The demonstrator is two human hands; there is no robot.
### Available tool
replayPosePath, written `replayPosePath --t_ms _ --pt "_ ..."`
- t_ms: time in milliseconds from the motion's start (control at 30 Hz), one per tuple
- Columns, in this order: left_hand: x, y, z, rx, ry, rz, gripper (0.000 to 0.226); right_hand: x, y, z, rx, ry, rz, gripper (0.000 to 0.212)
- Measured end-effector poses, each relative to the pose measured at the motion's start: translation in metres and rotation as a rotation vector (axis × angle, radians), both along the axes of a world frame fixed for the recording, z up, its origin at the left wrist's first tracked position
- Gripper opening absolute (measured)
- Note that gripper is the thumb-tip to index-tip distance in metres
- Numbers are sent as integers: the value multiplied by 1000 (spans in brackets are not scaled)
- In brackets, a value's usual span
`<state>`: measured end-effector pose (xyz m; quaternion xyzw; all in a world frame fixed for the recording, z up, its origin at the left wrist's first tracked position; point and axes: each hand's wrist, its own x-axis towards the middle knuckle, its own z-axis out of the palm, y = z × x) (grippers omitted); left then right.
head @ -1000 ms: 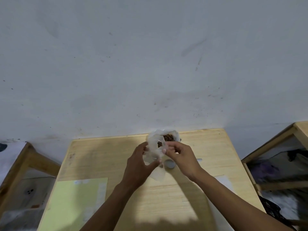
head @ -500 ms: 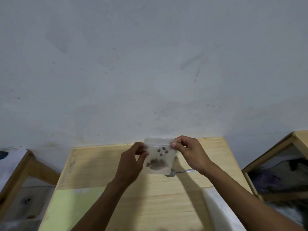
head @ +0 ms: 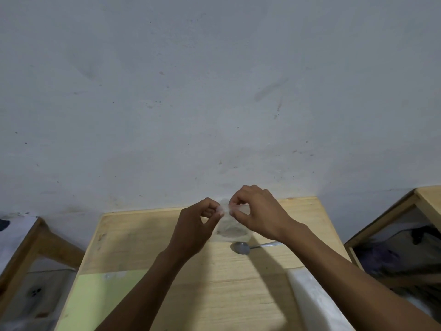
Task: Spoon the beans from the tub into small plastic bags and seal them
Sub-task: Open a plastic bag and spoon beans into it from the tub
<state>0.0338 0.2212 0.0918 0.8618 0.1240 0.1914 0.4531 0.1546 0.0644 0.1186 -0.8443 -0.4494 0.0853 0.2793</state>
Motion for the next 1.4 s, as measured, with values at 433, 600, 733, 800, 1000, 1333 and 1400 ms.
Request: replayPosePath --t_ms 433,600,733,800,1000,1333,1400 --pt "-1 -5 -2 99 8 80 15 -9 13 5 -53 -21 33 10" --pt "-6 -5 0 45 -24 89 14 -7 7 7 -77 -65 79 11" --pt "-15 1 -1 -20 -9 158 15 -6 -6 5 -86 -31 68 11" --pt "-20 8 -3 -54 8 184 15 -6 -14 1 -82 27 52 11" --pt "-24 7 -2 -117 22 191 11 -7 -20 -3 -62 109 -34 25" --pt "-15 11 9 -532 -28 362 13 -14 -12 -26 293 837 -111 9" --pt "-13 11 8 -582 -19 385 13 -21 -10 -33 309 927 -140 6"
